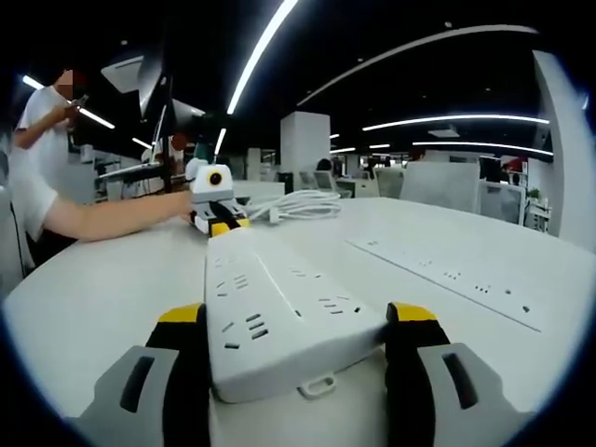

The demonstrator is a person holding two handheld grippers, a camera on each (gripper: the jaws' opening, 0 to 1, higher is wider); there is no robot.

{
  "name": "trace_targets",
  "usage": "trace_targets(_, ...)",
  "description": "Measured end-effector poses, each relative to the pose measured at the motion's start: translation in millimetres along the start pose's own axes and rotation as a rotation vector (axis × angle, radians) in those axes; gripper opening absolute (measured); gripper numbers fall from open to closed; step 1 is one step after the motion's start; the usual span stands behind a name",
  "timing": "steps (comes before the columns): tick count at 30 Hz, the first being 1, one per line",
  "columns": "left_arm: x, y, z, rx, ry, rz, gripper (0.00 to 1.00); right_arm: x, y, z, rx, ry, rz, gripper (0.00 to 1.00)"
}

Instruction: Straighten the power strip on the desk, plug the charger into it

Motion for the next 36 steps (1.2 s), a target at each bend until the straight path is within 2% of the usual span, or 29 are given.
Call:
trace_targets(9,0,-0.5,0.3,0.002,-0.013,0.002,0.12,0,0.0,0,0.0,0.001,0.002,0.76)
trace_targets(27,1,0.2,0.5,0.004,-0.011,0.003,0.12,11,6.0,9,0.004,-0.033,0.01,0.68)
trace_targets(36,2,0.6,-0.5,0.005,-0.007,0.003,0.12,11,5.7,7,0.002,-0.023,0.01,0.68)
Point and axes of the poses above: the point that each gripper's makers call its tool centre point, and the gripper's own axes: x roughly backward along the fingers, z roughly to its right, y roughly out of its underside, the point moved 1 cm from there along x, roughly backward along the fingers, and after that the axes turned 14 degrees about y, right-handed, at the moved point
